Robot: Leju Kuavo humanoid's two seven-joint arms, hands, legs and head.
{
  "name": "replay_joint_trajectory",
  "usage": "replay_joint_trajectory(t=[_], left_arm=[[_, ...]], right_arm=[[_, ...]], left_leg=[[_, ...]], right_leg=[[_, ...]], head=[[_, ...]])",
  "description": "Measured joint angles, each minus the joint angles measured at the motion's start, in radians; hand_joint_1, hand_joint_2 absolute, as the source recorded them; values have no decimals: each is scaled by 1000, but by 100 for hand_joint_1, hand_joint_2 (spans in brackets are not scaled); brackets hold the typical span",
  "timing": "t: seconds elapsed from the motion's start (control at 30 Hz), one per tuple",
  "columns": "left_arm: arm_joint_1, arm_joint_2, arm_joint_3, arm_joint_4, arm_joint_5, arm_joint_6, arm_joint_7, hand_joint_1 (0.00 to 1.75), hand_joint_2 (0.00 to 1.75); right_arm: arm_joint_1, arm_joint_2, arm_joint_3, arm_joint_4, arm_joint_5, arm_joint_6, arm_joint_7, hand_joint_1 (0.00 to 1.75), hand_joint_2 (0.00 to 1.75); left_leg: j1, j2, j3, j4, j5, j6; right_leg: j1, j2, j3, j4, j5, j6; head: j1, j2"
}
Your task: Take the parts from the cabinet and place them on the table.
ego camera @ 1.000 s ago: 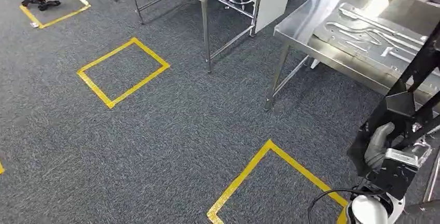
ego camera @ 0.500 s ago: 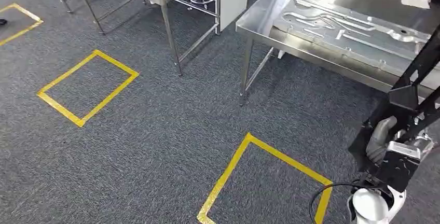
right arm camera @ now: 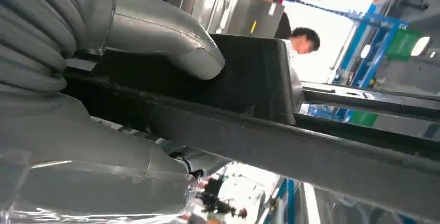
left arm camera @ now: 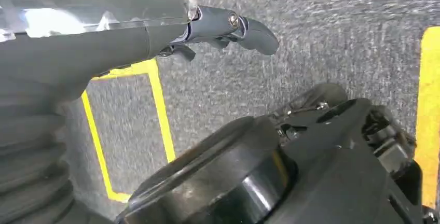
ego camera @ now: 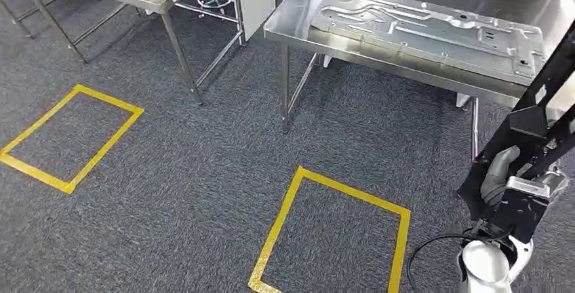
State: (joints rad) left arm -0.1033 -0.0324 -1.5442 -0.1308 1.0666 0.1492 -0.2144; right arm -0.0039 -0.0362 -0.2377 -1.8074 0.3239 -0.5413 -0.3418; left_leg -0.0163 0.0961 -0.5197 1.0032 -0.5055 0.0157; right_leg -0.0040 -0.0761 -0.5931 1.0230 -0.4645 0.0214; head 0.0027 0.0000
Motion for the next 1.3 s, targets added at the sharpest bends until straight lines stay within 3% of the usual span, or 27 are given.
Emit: replay_joint_trajectory(t=[0.07, 0.1, 0.17, 0.23, 0.27, 0.3, 0.33, 0.37, 0.4, 0.43, 0.47, 0.57, 0.6, 0.63, 0.67, 0.73, 0.8, 0.83, 0.9, 0.93, 0.97, 1.07, 1.1, 1.17, 1.2, 1.27, 1.3], left_arm=[[0, 0, 0, 0, -12, -2, -8, 0, 175], [0, 3, 0, 0, -14, -2, -11, 0, 175], [2, 3, 0, 0, -15, -4, -23, 0, 175], [2, 4, 1, 0, -11, -4, -31, 0, 175], [0, 6, 1, 0, -8, -4, -32, 0, 175], [0, 7, 2, 0, -6, -4, -32, 0, 175], [0, 7, 2, 0, -2, -2, -31, 0, 175], [1, 7, 2, 0, 2, -2, -31, 0, 175], [2, 7, 2, 0, 3, 0, -27, 0, 175], [5, 7, 2, 0, 3, 1, -25, 0, 175], [9, 7, 2, 0, 3, 1, -24, 0, 175], [7, 7, 2, 0, 3, 1, -24, 0, 175], [6, 5, 2, 0, 3, 1, -24, 0, 175], [6, 4, 2, 0, 3, 1, -23, 0, 175], [8, 5, 2, 0, 3, 1, -23, 0, 175], [12, 4, 2, 0, 3, 1, -23, 0, 175], [12, 5, 2, 0, 3, 1, -23, 0, 175], [12, 5, 2, 0, 3, 1, -23, 0, 175], [11, 4, 2, 0, 3, 1, -23, 0, 175], [11, 3, 2, 0, 3, 1, -23, 0, 175], [11, 3, 2, 0, 3, 1, -23, 0, 175], [10, 3, 2, 0, 3, 1, -23, 0, 175], [9, 4, 2, 0, 3, 1, -23, 0, 175], [9, 5, 2, 0, 3, 1, -24, 0, 175], [10, 5, 3, 0, 6, 1, -24, 0, 175], [6, 5, 3, 0, 7, 0, -26, 0, 175], [5, 7, 4, 0, 8, 0, -27, 0, 175]], right_arm=[[1, 0, 0, 1, 0, -2, 3, 175, 175], [2, 0, 0, 1, 0, -2, 4, 175, 175], [1, -2, 0, 1, 0, -3, 6, 175, 175], [4, -1, 0, 1, 0, 0, 7, 175, 175], [6, -1, 0, 1, 0, 0, 8, 175, 175], [9, -1, 0, 1, 1, -1, 8, 175, 175], [11, -1, 0, 1, 1, -1, 8, 175, 175], [13, -1, 0, 1, 1, -2, 8, 175, 175], [15, -1, 0, 0, 1, -2, 8, 175, 175], [17, -1, 0, 0, 1, -2, 8, 175, 175], [16, -1, 0, -1, 1, -3, 8, 175, 175], [28, -2, -2, -3, 2, -3, 7, 175, 175], [29, -3, -2, -3, 2, -3, 7, 175, 175], [32, -3, -2, -4, 2, -4, 7, 175, 175], [28, -6, -2, -5, 2, -4, 7, 175, 175], [29, -6, -2, -5, 2, -4, 7, 175, 175], [33, -6, -2, -5, 2, -4, 7, 175, 175], [33, -6, -2, -5, 2, -4, 7, 175, 175], [33, -7, -2, -5, 2, -4, 7, 175, 175], [32, -8, -2, -6, 2, -4, 7, 175, 175], [29, -8, -2, -6, 2, -3, 8, 175, 175], [32, -8, -3, -6, 2, -4, 8, 175, 175], [32, -8, -3, -7, 2, -4, 8, 175, 175], [30, -8, -3, -11, 2, -4, 7, 175, 175], [30, -7, -3, -11, 2, -4, 7, 175, 175], [31, -7, -3, -10, 3, -4, 7, 175, 175], [32, -7, -3, -10, 3, -4, 7, 175, 175]], left_leg=[[0, 22, 6, -2, -4, -8], [1, 15, 3, 5, -15, -16], [10, -68, -37, 104, -80, -26], [11, -85, -108, 256, -147, -30], [11, -87, -130, 305, -154, -30], [11, -87, -130, 304, -137, -30], [11, -89, -108, 254, -95, -27], [12, -94, -74, 179, -48, -23], [14, -120, -33, 84, 1, -19], [18, -167, -14, 41, -1, -12], [20, -181, -11, 17, -3, -11], [12, -150, -11, 18, 2, 3], [22, -136, -7, 1, 13, 16], [19, -123, -5, -6, 17, 22], [18, -112, -6, -7, 20, 29], [15, -86, -12, -6, 19, 29], [14, -62, -14, -6, 19, 29], [13, -49, -13, -6, 18, 28], [13, -28, -7, -5, 14, 23], [10, -19, -3, -5, 11, 19], [3, -10, -3, -1, 6, 11], [4, 15, 3, -6, 4, 0], [0, 22, 7, -4, -1, -7], [9, -64, -18, 61, -50, -18], [11, -82, -56, 146, -97, -20], [12, -89, -124, 293, -155, -24], [12, -89, -136, 320, -152, -25]], right_leg=[[0, 22, -4, -2, 2, -9], [-11, 33, 1, -9, 7, -17], [-12, 53, -2, -9, 9, -26], [-11, 76, -5, -8, 11, -28], [-10, 90, -6, -6, 11, -28], [-10, 103, -5, -4, 11, -28], [-11, 119, -5, -1, 11, -28], [-11, 134, -5, 1, 10, -27], [-11, 149, -5, 3, 10, -26], [-11, 159, -8, 4, 11, -23], [-7, 172, -16, 11, 13, -15], [-17, 206, -26, -1, 29, 11], [-17, 205, -28, 2, 27, 16], [-12, 144, -36, 21, 10, 19], [-11, 107, -60, 70, -25, 24], [-15, 85, -137, 235, -104, 33], [-20, 82, -162, 298, -113, 39], [-20, 79, -139, 258, -84, 40], [-19, 53, -37, 84, -5, 36], [-15, 9, 11, -1, 11, 30], [-4, 1, 13, -13, 5, 18], [-1, 36, 5, -11, 7, 3], [-10, 47, 7, -20, 12, -6], [-17, 63, 11, -24, 16, -18], [-17, 72, 10, -24, 16, -22], [-16, 93, 8, -23, 16, -22], [-17, 105, 8, -21, 16, -22]], head=[[0, 0], [0, 0], [-3, 0], [-2, 0], [-3, 0], [-2, 0], [-2, 0], [-2, 0], [-2, 0], [-2, 0], [-1, 0], [-2, 0], [-2, 0], [1, 0], [7, 0], [7, 0], [7, 0], [7, 0], [7, 0], [8, 0], [7, 0], [6, 0], [5, 0], [2, 0], [3, 0], [3, 0], [2, 0]])
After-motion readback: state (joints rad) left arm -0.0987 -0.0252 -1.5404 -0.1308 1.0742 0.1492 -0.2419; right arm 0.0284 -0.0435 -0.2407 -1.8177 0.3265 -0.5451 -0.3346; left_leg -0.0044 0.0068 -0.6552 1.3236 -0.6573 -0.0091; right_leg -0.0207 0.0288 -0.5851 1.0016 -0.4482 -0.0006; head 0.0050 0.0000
